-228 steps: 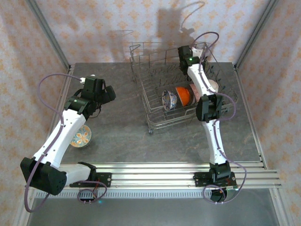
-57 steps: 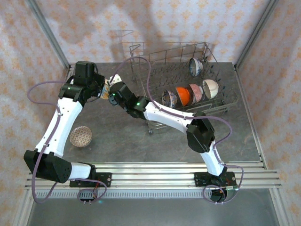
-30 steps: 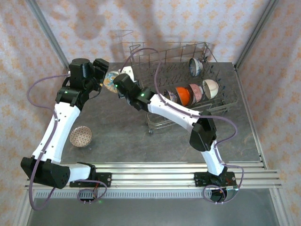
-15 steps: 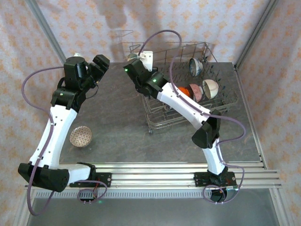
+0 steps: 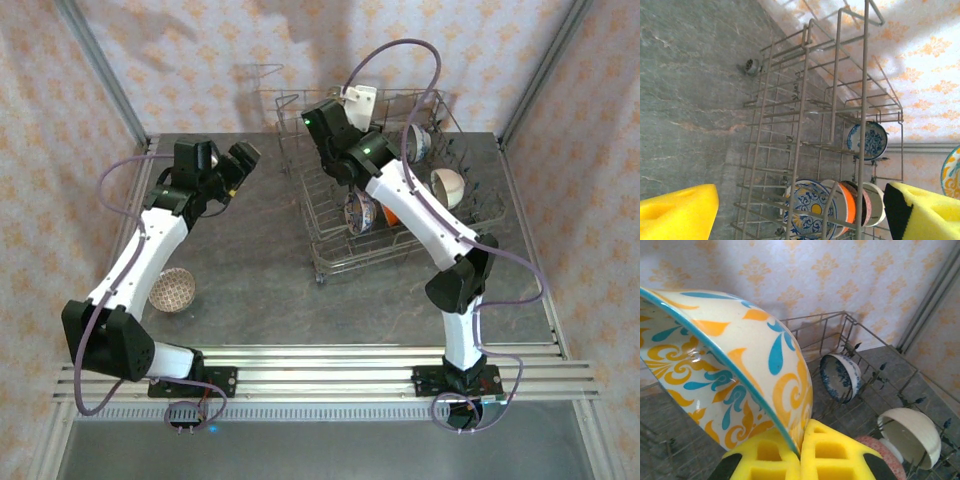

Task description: Load the bowls into the dish rack

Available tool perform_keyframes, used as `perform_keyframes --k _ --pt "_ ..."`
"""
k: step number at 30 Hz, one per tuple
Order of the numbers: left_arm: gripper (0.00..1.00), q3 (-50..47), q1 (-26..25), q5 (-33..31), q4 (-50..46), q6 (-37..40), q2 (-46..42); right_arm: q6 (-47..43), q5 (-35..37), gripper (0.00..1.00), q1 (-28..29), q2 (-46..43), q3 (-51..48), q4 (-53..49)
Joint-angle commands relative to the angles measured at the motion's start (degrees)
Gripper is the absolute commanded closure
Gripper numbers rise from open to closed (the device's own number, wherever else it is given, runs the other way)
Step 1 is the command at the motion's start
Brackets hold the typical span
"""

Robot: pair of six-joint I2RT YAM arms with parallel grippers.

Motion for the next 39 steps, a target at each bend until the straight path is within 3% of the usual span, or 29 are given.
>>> perform_keyframes --k 1,17,28,39 --pt "0.13 0.4 -1.3 3.2 3.4 2.0 2.6 1.1 4.3 1.0 -3.0 -0.6 -0.1 -0.5" --pt "0.14 4.7 -4.5 8.6 4.2 7.9 17.9 3.9 6.9 1.0 -10.8 9.0 1.1 -4.6" --pt "0.15 4.9 -6.0 13.0 6.2 8.2 22.0 2.5 6.3 1.0 -12.3 12.0 2.4 -3.5" --pt "0.15 1.4 -9.2 14.1 5.1 10.3 20.8 0.9 8.7 1.0 -14.2 15.9 5.0 -4.7"
